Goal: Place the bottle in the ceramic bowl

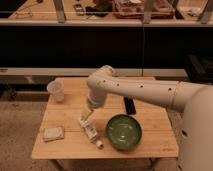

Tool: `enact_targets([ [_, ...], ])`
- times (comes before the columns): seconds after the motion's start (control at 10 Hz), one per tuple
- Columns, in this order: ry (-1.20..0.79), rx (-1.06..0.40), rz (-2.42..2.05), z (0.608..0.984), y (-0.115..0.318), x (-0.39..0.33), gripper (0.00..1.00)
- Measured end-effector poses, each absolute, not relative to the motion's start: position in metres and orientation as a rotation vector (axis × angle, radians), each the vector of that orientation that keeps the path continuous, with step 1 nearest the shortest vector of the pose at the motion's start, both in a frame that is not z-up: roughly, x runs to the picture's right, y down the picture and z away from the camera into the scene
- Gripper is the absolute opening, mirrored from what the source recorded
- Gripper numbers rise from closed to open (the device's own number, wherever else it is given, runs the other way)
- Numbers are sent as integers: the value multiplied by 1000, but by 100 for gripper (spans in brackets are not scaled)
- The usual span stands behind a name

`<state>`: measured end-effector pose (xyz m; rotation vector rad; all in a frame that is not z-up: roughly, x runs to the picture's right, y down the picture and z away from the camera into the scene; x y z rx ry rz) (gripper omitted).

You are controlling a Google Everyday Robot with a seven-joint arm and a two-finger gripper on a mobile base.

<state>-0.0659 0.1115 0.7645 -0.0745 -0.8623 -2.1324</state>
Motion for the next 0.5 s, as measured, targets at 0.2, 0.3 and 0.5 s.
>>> enact_targets([
  [0.2,-861,-77,-2133,765,112,-66,74],
  [0.3,-859,-83,-2134,765,114,-66,74],
  [0.5,-864,-140,-2137,765,145,-78,74],
])
